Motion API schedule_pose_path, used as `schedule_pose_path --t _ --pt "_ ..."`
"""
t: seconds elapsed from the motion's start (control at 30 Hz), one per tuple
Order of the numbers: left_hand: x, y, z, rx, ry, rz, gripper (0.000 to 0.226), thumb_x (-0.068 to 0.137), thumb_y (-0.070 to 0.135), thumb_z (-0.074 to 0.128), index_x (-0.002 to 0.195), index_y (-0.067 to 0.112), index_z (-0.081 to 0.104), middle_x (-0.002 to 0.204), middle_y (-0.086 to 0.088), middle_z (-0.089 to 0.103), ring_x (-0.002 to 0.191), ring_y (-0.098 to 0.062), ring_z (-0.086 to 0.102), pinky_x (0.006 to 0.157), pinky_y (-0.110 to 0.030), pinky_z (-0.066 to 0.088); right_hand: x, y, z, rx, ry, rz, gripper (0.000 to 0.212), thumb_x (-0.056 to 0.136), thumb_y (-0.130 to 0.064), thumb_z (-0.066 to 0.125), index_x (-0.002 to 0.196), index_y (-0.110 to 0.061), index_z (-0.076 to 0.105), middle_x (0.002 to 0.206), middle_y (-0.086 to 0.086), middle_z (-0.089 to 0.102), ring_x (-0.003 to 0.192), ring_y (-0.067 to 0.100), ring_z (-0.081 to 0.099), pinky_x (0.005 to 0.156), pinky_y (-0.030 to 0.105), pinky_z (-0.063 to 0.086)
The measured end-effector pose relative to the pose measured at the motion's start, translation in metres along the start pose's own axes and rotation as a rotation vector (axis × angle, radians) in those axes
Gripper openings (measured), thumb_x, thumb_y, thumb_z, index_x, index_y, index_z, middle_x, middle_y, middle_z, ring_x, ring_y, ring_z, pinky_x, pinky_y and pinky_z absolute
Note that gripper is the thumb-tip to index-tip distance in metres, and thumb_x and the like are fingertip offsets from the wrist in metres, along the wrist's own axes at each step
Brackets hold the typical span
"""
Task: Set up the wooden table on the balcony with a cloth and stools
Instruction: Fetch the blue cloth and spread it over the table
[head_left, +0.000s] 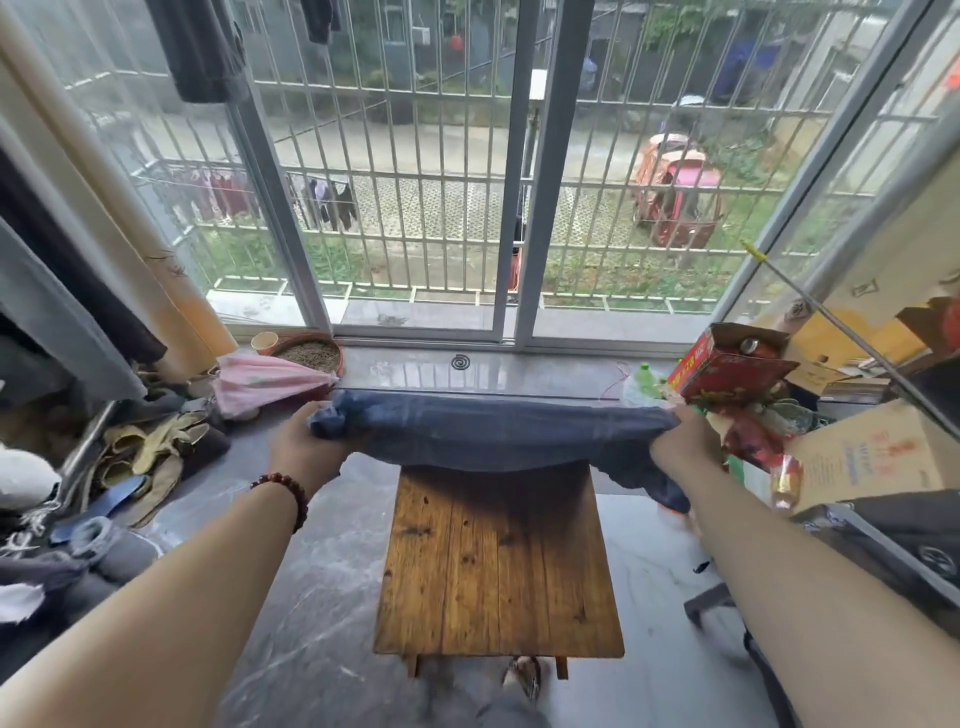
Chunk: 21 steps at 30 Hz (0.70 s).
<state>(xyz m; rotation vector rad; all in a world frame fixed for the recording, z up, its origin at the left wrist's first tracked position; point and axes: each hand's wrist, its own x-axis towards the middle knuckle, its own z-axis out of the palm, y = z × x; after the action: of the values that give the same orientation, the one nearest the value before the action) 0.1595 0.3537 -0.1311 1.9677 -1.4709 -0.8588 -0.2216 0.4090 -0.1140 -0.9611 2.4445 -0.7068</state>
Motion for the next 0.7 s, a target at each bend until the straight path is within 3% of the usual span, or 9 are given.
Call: schedule_pose_path --t 0.1,0.2,0.27,0.37,0.47,0.53,0.6,0.7 --pt "-0.021 -0.002 0.007 -0.029 -0.039 0.006 0.012 0.076 0.003 0.064 0.084 0.008 0.056 0.062 -0.011 0.057 0.048 -0.021 0.047 0.034 -0.018 0.037 -0.014 0.012 -0.005 -0.058 -0.042 -0.009 0.01 0.094 -0.011 0.043 0.098 -0.008 0.051 0.094 0.013 0.048 0.093 0.031 0.053 0.076 0.029 0.036" --pt "-0.032 -0.003 0.017 -0.062 -0.025 0.055 0.015 0.076 0.007 0.067 0.074 0.016 0.055 0.062 -0.009 0.061 0.06 -0.026 0.055 0.055 -0.028 0.045 -0.021 0.017 -0.005 -0.063 -0.083 0.007 0.012 0.093 -0.008 0.044 0.081 -0.008 0.045 0.089 0.014 0.048 0.084 0.026 0.047 0.073 0.029 0.035" --pt "-0.04 0.0 0.021 -0.006 -0.012 0.062 0.021 0.077 0.006 0.063 0.068 0.019 0.051 0.064 -0.008 0.061 0.064 -0.028 0.056 0.056 -0.028 0.043 -0.027 0.015 -0.007 -0.149 -0.104 -0.004 0.006 0.094 -0.008 0.042 0.091 -0.012 0.046 0.084 0.011 0.045 0.084 0.026 0.045 0.072 0.03 0.034" --pt "-0.05 0.005 0.024 0.091 0.017 0.115 0.021 0.077 0.0 0.062 0.071 0.018 0.053 0.069 -0.007 0.06 0.066 -0.026 0.054 0.057 -0.025 0.038 -0.029 0.02 -0.007 -0.215 -0.115 -0.012 0.015 0.092 -0.003 0.041 0.1 -0.009 0.052 0.069 0.005 0.038 0.078 0.024 0.043 0.066 0.028 0.036" --pt "-0.056 0.006 0.021 0.183 -0.002 0.202 0.019 0.074 0.0 0.066 0.071 0.016 0.056 0.069 -0.006 0.06 0.066 -0.024 0.055 0.054 -0.024 0.035 -0.032 0.024 -0.007 -0.168 -0.147 -0.031 0.014 0.087 0.003 0.043 0.08 -0.007 0.051 0.062 0.006 0.041 0.059 0.02 0.042 0.054 0.025 0.032" --pt "-0.057 0.003 0.018 0.271 -0.018 0.234 0.017 0.073 0.009 0.07 0.067 0.017 0.055 0.071 -0.005 0.059 0.066 -0.025 0.056 0.055 -0.025 0.036 -0.031 0.025 -0.007 -0.118 -0.166 -0.043 0.02 0.085 0.002 0.044 0.069 -0.009 0.045 0.062 0.008 0.046 0.053 0.018 0.039 0.053 0.027 0.03" --pt "-0.06 0.0 0.017 0.395 0.0 0.266 0.019 0.078 0.025 0.068 0.064 0.019 0.056 0.077 -0.005 0.055 0.066 -0.024 0.055 0.057 -0.026 0.04 -0.031 0.024 -0.006 -0.157 -0.19 -0.064 0.024 0.086 0.001 0.045 0.065 -0.011 0.044 0.066 0.01 0.05 0.057 0.022 0.044 0.06 0.028 0.032" --pt "-0.066 -0.004 0.015 0.495 0.013 0.29 0.022 0.09 0.029 0.054 0.072 0.017 0.06 0.087 -0.004 0.056 0.072 -0.021 0.056 0.066 -0.03 0.049 -0.03 0.023 -0.001 -0.172 -0.204 -0.077 0.012 0.088 -0.005 0.049 0.088 -0.011 0.059 0.099 0.018 0.064 0.098 0.037 0.059 0.074 0.033 0.04"
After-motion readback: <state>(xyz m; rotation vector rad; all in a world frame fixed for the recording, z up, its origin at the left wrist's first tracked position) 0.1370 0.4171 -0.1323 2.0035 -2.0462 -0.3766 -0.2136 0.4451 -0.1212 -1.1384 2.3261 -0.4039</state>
